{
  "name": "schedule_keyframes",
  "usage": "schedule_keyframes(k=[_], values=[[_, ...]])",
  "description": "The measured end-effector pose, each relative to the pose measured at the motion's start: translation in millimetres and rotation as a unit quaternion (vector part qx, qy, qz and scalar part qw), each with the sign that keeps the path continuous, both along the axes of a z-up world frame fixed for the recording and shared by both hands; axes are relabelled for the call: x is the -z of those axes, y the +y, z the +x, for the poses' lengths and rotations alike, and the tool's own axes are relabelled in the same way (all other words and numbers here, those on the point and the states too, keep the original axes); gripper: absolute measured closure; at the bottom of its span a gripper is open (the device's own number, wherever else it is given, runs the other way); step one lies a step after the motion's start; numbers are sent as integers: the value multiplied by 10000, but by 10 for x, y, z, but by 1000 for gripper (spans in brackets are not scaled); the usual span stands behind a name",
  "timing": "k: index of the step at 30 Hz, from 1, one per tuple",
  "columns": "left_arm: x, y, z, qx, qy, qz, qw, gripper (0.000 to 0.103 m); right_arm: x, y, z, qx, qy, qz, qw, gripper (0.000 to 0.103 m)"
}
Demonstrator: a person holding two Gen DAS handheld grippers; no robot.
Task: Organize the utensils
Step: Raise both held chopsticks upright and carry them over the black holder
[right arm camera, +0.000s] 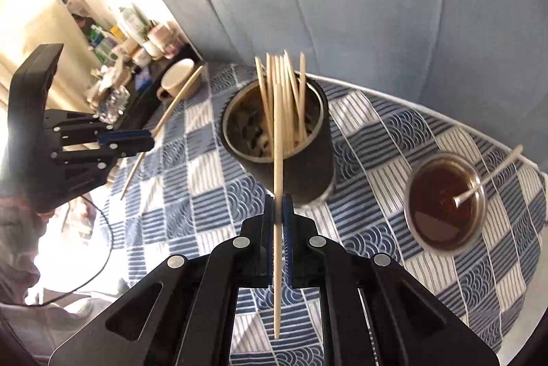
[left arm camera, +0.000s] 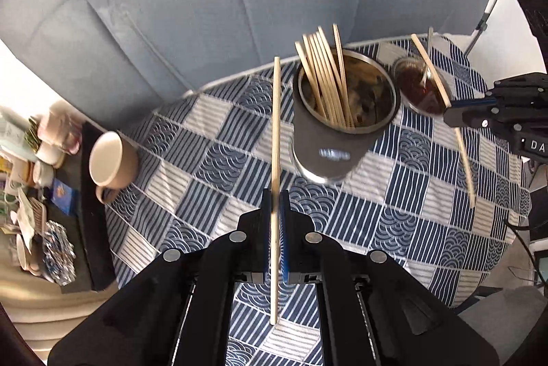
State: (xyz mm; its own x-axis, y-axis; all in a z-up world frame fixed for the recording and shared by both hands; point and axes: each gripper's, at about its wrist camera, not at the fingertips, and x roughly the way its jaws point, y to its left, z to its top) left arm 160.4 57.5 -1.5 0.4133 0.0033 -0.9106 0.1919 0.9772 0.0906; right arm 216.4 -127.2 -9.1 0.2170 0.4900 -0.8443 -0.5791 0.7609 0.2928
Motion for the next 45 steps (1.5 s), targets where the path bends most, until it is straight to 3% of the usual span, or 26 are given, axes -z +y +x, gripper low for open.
schedule_keyframes(k=[12,20,29,35,39,45], values=[[-424,-84,384,113,-401,-159,9990,98,-347,52,380,74,-297,245,9992,98],[-605,-247,634,253,-793,-784,9934,98,-636,94,631,51,-541,495,9973,98],[-482,-415,939,447,-924,-1206,9874,98,-711,142,799,14,-603,551,9967,98],[-282,-430,987,350,-1237,-1464,9808,98,-453,228,890,-19,-355,392,9986,98],[-65,-383,995,217,-1383,-1919,9714,98,-275,309,926,-65,-170,271,9995,98],[89,-342,847,214,-2090,-2037,9562,98,-94,402,929,-146,13,108,9998,98]])
